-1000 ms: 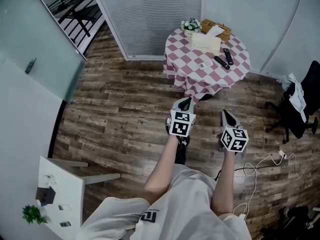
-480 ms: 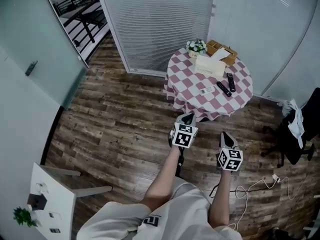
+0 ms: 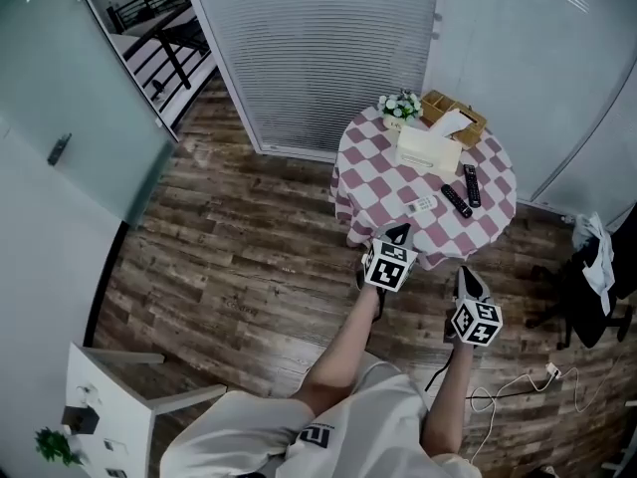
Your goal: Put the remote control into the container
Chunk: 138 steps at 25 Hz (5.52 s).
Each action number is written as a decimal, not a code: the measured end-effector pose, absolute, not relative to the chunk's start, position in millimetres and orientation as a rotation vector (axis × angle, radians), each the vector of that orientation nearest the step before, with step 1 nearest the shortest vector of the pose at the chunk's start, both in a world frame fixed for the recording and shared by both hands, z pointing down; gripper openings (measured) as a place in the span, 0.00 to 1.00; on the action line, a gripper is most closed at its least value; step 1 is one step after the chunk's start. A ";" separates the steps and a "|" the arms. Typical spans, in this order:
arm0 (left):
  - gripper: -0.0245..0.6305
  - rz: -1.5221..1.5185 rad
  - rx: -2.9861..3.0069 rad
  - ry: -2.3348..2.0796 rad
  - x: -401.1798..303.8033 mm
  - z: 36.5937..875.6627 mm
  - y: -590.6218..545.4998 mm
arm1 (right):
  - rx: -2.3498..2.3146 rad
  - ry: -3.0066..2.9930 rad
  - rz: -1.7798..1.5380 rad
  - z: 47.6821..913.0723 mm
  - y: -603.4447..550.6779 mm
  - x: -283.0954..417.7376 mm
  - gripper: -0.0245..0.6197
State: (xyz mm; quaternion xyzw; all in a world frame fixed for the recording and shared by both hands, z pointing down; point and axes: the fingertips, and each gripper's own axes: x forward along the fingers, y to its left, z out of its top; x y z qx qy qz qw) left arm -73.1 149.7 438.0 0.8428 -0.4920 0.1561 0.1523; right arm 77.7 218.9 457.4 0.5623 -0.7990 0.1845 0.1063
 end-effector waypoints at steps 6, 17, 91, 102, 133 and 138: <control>0.04 0.497 2.435 -1.415 -94.2 451.3 93.8 | 1.653 -2.313 0.541 468.5 155.6 59.5 0.04; 0.04 0.479 2.377 -1.444 -105.7 469.7 55.7 | 1.813 -2.276 0.546 464.8 100.6 67.3 0.04; 0.43 1.134 2.307 -1.038 33.3 665.2 -139.1 | 1.509 -2.111 0.758 577.0 -149.7 167.6 0.04; 0.43 0.446 2.350 -1.603 24.7 562.8 -186.9 | 1.476 -2.156 0.652 561.0 -150.8 153.1 0.04; 0.43 0.049 2.474 -1.924 77.3 488.8 -344.2 | 1.568 -2.079 0.532 563.3 -166.7 258.4 0.04; 0.43 0.078 2.365 -1.983 64.8 498.7 -336.6 | 1.550 -2.101 0.532 563.7 -166.6 250.7 0.04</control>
